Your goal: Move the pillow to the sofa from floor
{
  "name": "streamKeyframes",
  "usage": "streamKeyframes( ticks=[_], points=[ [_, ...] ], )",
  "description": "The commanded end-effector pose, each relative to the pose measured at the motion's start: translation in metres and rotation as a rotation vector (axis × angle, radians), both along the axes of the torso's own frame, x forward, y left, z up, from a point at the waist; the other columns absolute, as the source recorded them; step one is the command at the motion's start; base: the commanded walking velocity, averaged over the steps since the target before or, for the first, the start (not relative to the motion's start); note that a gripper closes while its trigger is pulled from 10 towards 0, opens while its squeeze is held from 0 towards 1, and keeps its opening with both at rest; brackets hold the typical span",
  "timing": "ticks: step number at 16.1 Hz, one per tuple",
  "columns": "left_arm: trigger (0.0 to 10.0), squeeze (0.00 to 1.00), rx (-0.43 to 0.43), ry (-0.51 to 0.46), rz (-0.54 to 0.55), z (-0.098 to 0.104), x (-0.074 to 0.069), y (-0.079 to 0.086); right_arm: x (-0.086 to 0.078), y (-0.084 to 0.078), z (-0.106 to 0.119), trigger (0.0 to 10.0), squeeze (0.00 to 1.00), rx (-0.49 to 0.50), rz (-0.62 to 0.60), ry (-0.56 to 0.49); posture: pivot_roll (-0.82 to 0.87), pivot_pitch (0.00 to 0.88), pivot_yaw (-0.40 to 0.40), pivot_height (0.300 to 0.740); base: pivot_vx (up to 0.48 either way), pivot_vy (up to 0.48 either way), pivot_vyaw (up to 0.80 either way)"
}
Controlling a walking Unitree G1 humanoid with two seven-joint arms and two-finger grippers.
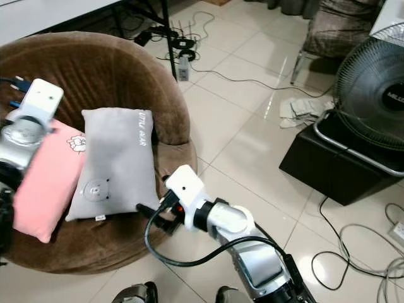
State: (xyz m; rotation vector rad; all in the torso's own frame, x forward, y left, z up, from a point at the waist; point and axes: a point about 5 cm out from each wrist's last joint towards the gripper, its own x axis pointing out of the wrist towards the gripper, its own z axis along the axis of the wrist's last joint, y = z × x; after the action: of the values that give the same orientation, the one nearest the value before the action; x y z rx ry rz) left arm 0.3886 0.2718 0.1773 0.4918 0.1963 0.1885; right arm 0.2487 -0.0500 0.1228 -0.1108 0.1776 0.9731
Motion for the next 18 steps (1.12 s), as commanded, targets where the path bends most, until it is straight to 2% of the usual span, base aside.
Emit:
streamKeyframes(
  ticks=[1,2,4,5,6,7,9,10,12,13,14,18],
  points=[
    [10.0,0.00,-0.166,-0.019,-0.071,-0.009,-0.001,-0.010,0.008,-0.009,-0.004,10.0,0.00,-0.033,-0.077,-0.026,-0.05,0.087,0.067,0.740,0.000,0.000,0.00],
    [10.0,0.00,-0.219,-0.022,-0.141,-0.016,-0.001,-0.021,0.014,-0.016,-0.007,10.0,0.00,-0.058,-0.152,-0.033,-0.04,0.066,0.069,0.740,0.000,0.000,0.00],
    [10.0,0.00,-0.255,0.002,-0.265,-0.033,-0.005,-0.046,0.030,-0.035,-0.013,10.0,0.00,-0.063,-0.322,-0.019,-0.03,0.014,0.064,0.740,0.000,0.000,0.00],
    [10.0,0.00,-0.248,0.016,-0.392,-0.048,-0.017,-0.074,0.039,-0.059,-0.019,10.0,0.00,-0.054,-0.466,0.005,0.00,0.000,0.056,0.740,0.000,0.000,0.00],
    [10.0,0.00,-0.246,0.017,-0.433,-0.052,-0.023,-0.085,0.042,-0.066,-0.021,10.0,0.00,-0.049,-0.503,0.012,0.00,0.000,0.052,0.740,0.000,0.000,0.00],
    [10.0,0.00,-0.209,0.021,-0.518,-0.060,-0.039,-0.099,0.045,-0.079,-0.029,10.0,0.00,-0.070,-0.586,0.051,0.02,0.000,0.048,0.740,0.000,0.000,0.00],
    [10.0,0.00,-0.261,0.013,-0.517,-0.071,-0.052,-0.106,0.047,-0.092,-0.040,10.0,0.00,-0.102,-0.677,0.107,0.03,0.000,0.034,0.740,0.000,0.000,0.00],
    [10.0,0.00,-0.324,0.005,-0.485,-0.080,-0.063,-0.112,0.049,-0.100,-0.048,10.0,0.00,-0.106,-0.745,0.146,0.05,0.000,0.017,0.740,0.000,0.000,-0.79],
    [10.0,0.00,-0.358,0.003,-0.481,-0.088,-0.078,-0.122,0.048,-0.104,-0.052,10.0,0.00,-0.115,-0.791,0.155,0.05,0.000,0.017,0.740,0.000,0.000,-0.79],
    [10.0,0.00,-0.355,0.028,-0.494,-0.089,-0.094,-0.128,0.046,-0.108,-0.057,10.0,0.00,-0.118,-0.842,0.171,0.05,0.000,0.027,0.740,0.000,0.000,-0.78],
    [10.0,0.00,-0.367,0.044,-0.476,-0.091,-0.102,-0.127,0.042,-0.111,-0.063,10.0,0.00,-0.132,-0.883,0.202,0.05,0.000,0.032,0.740,0.000,0.000,-0.78],
    [10.0,0.00,-0.385,0.058,-0.359,-0.100,-0.106,-0.108,0.027,-0.125,-0.079,10.0,0.00,-0.180,-1.007,0.251,0.02,0.000,0.047,0.740,0.000,0.000,-0.78]
  ],
)
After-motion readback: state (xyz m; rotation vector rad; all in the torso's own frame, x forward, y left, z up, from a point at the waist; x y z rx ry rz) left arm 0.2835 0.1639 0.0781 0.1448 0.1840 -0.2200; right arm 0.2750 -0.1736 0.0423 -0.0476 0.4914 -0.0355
